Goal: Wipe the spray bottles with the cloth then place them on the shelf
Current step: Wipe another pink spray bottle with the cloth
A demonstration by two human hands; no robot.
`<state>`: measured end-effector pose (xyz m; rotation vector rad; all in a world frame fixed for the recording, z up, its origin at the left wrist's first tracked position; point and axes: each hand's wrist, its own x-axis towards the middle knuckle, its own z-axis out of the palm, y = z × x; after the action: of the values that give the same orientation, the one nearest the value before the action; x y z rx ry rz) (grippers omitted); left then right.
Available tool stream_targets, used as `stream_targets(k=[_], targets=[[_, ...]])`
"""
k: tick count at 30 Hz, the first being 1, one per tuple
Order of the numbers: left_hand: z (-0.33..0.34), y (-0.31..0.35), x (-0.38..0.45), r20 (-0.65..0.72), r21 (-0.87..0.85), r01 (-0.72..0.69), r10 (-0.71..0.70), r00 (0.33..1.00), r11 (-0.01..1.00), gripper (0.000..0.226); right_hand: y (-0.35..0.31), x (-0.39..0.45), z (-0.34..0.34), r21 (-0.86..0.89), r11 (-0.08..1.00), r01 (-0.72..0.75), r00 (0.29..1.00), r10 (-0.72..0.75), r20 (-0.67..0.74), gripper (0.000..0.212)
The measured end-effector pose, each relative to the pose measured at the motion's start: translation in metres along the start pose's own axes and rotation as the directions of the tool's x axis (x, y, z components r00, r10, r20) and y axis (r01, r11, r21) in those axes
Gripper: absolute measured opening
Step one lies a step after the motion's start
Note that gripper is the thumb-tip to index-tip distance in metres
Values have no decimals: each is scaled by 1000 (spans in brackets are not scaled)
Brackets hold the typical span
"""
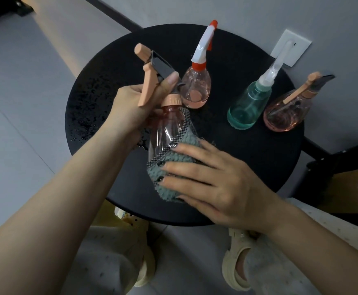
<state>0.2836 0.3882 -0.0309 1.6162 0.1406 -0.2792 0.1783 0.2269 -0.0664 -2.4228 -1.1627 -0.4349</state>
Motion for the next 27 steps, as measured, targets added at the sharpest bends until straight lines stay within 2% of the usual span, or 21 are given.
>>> stream_targets(k=[2, 5, 8, 10, 11, 13, 15, 20, 23, 25, 27], targets=[[1, 0, -1, -2, -15, 23, -23, 1000, 1000, 37, 3, 1, 0, 100, 992, -78, 996, 81, -26, 32], [4, -1, -2, 22, -18, 47, -47, 999, 999, 35, 5, 4, 0, 304, 915, -267, 950, 302, -77, 37], [9, -5, -4, 66, 7, 49, -49, 997, 999, 33, 6, 10, 2, 560, 707, -432, 822, 564, -78, 38], [11, -7, -6, 81, 23, 52, -54, 995, 998, 33, 5, 13, 4, 693, 554, -462, 730, 681, -58, 38], [11, -7, -7, 81, 27, 54, -56, 995, 998, 33, 4, 14, 5, 711, 524, -469, 707, 705, -54, 38], [10, -7, -7, 77, 18, 49, -50, 996, 999, 34, 0, 13, 7, 673, 561, -482, 718, 693, -64, 38], [7, -6, -4, 55, -14, 34, -34, 998, 999, 35, -2, 10, 6, 598, 660, -456, 775, 624, -97, 40], [-1, -6, 4, -17, -109, 22, -24, 1000, 994, 32, -9, 1, 6, 337, 909, -246, 949, 297, -109, 35], [2, -8, 3, -6, -78, 2, -3, 1000, 997, 33, -6, -4, 6, 169, 979, -114, 990, 125, -62, 31], [5, -9, 1, 2, -43, -5, 5, 1000, 999, 41, -3, -5, 5, 182, 975, -126, 989, 138, -53, 30], [8, -9, 0, 11, -18, -15, 16, 1000, 1000, 50, -3, -3, 5, 259, 941, -216, 969, 240, -64, 32]])
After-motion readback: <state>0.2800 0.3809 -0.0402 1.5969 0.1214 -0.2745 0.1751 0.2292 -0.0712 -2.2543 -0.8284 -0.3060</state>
